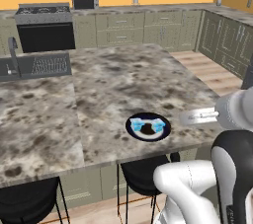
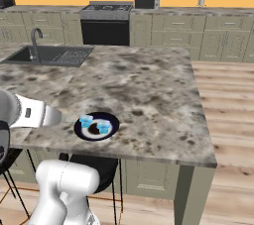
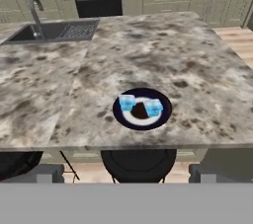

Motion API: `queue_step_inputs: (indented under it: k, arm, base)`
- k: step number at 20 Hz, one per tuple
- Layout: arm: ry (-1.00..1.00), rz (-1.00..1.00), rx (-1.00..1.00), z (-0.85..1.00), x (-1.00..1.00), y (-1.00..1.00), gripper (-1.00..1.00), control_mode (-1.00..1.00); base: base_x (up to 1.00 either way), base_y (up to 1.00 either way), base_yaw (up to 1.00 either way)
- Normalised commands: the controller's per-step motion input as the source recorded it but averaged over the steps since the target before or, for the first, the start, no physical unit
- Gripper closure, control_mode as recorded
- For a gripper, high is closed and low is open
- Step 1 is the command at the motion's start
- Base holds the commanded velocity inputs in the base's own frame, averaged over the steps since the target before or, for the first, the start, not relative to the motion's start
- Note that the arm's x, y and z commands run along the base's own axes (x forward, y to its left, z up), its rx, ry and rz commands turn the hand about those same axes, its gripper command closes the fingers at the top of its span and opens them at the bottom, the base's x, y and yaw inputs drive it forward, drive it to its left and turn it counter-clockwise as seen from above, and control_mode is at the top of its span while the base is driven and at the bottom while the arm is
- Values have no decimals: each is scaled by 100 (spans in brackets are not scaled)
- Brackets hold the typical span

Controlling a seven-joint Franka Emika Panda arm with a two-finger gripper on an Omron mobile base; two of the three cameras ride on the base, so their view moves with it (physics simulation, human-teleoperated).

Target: Place two yogurt containers on each plate.

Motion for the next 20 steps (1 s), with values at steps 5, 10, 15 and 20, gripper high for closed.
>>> queue_step_inputs:
  k: [5,10,15,20]
  arm:
    - [-6,0,0,-10,36,15,-100,-100]
    - [-9,0,0,-24,55,20,-100,-100]
    - [-4,0,0,-51,39,3,-100,-100]
    - [0,0,0,-27,40,10,-100,-100]
  base:
    - [0,0,0]
    - [0,0,0]
    - [0,0,0]
    - [0,0,0]
